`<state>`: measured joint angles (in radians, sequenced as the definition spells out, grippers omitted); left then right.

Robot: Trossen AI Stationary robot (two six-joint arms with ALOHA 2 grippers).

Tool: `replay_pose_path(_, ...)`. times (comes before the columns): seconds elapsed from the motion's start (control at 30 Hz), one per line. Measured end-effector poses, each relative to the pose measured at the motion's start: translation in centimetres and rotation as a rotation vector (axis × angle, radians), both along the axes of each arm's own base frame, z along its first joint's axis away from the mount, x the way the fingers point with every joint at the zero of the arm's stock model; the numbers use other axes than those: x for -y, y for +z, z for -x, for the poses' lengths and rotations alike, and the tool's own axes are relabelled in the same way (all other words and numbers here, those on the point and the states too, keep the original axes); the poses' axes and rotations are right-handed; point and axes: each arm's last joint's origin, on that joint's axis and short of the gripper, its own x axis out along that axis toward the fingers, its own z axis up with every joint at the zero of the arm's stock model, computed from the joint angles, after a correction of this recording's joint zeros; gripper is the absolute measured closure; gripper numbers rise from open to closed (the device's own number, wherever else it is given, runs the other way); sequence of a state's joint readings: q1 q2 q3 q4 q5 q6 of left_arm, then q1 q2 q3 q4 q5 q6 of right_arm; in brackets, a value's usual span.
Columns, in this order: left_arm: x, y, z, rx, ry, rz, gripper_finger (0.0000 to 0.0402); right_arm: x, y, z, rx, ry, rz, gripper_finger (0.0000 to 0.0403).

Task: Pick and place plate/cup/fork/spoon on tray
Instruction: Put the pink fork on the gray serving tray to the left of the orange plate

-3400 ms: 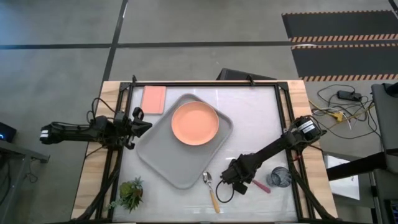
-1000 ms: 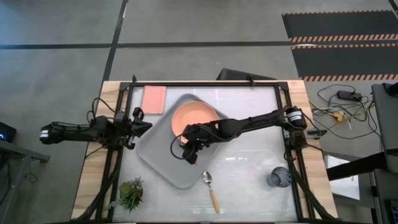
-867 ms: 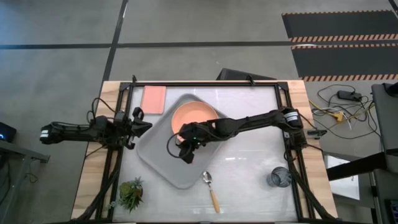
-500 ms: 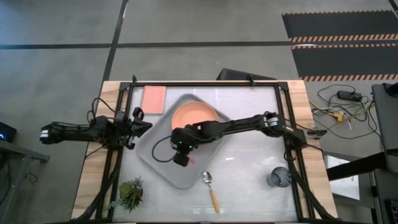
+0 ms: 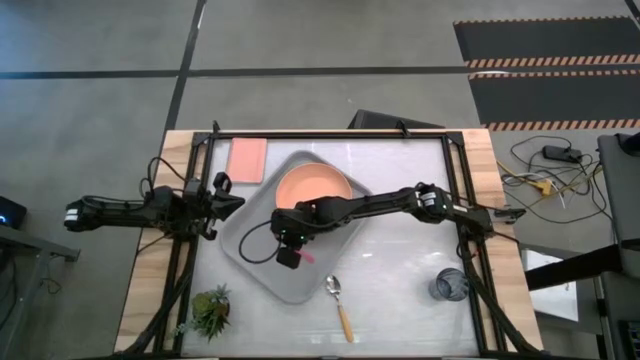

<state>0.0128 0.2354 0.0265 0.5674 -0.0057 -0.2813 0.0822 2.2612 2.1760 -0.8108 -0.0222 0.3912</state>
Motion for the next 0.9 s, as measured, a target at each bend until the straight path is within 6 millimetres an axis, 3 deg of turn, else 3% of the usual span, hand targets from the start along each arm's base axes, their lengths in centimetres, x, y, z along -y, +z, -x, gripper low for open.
replay_pose_path(0.47, 0.0, 0.0, 0.0, 0.000, 0.001, 0.000, 0.0402, 0.2, -2.8, -1.0, -0.008, -0.021, 0.050, 0.0392)
replay_pose_path(0.9, 0.0, 0.0, 0.0, 0.000, 0.000, 0.000, 0.0402, 0.1, -2.6, -1.4, 0.038, 0.005, 0.062, 0.0390)
